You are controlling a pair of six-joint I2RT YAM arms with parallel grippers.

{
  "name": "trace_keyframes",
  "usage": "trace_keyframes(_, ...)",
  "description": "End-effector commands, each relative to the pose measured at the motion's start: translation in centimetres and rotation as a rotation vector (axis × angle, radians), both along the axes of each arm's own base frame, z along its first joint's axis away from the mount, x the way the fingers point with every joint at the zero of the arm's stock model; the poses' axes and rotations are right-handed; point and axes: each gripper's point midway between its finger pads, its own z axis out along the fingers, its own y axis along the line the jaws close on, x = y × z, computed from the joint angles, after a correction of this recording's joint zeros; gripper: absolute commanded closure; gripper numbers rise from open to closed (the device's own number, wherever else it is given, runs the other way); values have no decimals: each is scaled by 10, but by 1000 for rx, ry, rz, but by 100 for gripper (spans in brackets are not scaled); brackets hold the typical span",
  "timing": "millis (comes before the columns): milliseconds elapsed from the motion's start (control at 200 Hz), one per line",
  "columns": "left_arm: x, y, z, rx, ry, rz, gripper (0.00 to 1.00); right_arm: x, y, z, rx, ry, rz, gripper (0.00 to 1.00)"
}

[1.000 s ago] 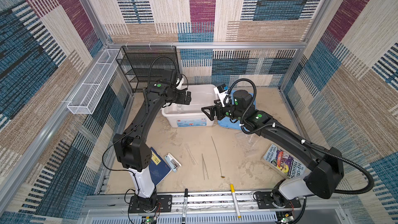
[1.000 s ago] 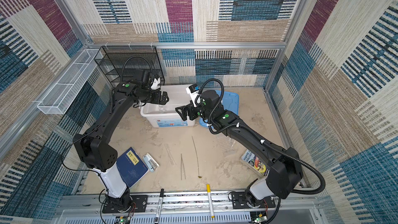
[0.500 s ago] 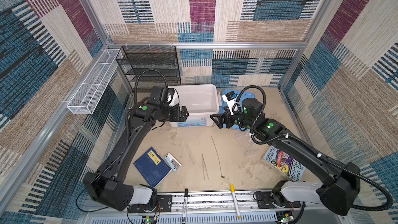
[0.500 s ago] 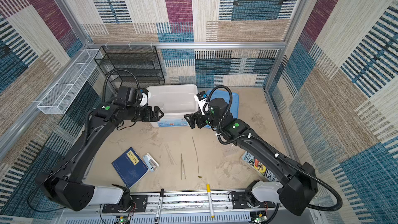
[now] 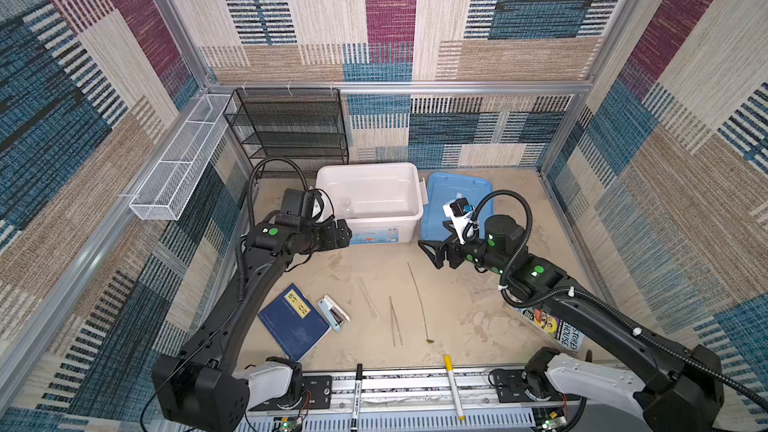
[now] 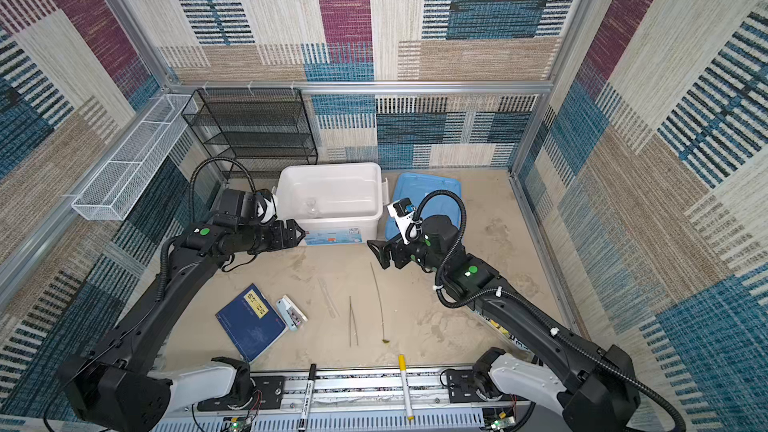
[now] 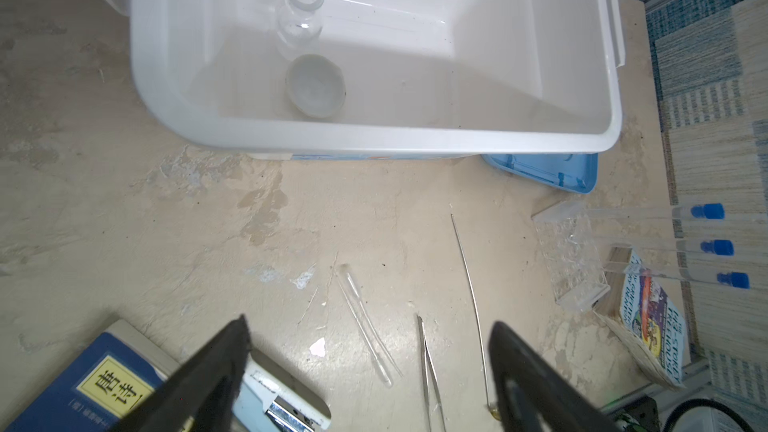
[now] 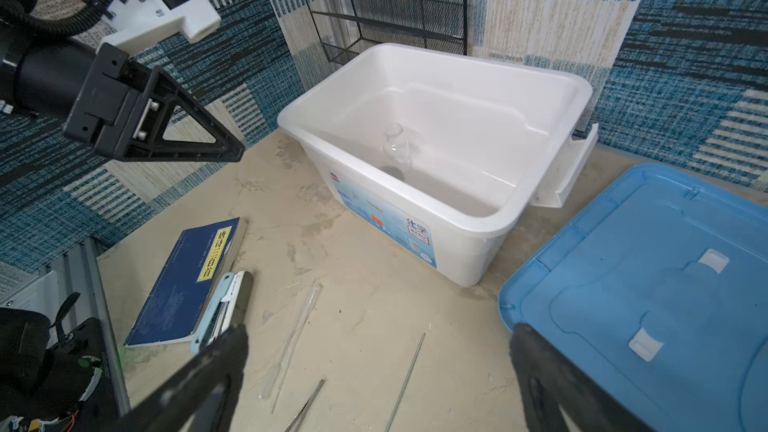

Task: Organize the chemistry lab equipment
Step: 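Move the left gripper down to the thin metal rod while the right gripper withdraws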

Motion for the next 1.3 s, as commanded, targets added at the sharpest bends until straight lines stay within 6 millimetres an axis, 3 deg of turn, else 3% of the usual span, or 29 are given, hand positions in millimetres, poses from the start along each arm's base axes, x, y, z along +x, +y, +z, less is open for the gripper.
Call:
trace_keyframes(0,5,5,7,-3,-45,41,1,-4,2,16,47,-67,23,1)
trace_keyframes(170,-13,-12,3,-105,3,-9,1,-7,3,1,25,-17,37,1)
trace_keyframes(300,-32,-28,-18,-211,121,1,1,-4,5,-17,9,48,29,0)
trace_keyframes(456,-51,-36,-42,-174,179,14,1,-11,14,-31,48,109,71,11)
trace_keyframes(561,-67,-52,-55,-160,223,-19,1,-11,14,-40,58,153,59,9)
trace_keyframes(616,-78,-62,-65,-135,249,-38,1,-13,14,-48,58,184,60,0)
trace_keyframes(791,-113,-88,-98,-72,317,-110,0,-12,11,-73,50,279,12,1)
trace_keyframes(1087,-138,-110,-127,-51,364,-149,4,0,0,-80,50,312,-105,0)
trace_keyframes(1297,-145,-130,-136,1,386,-183,10,-7,0,-78,103,346,-106,1)
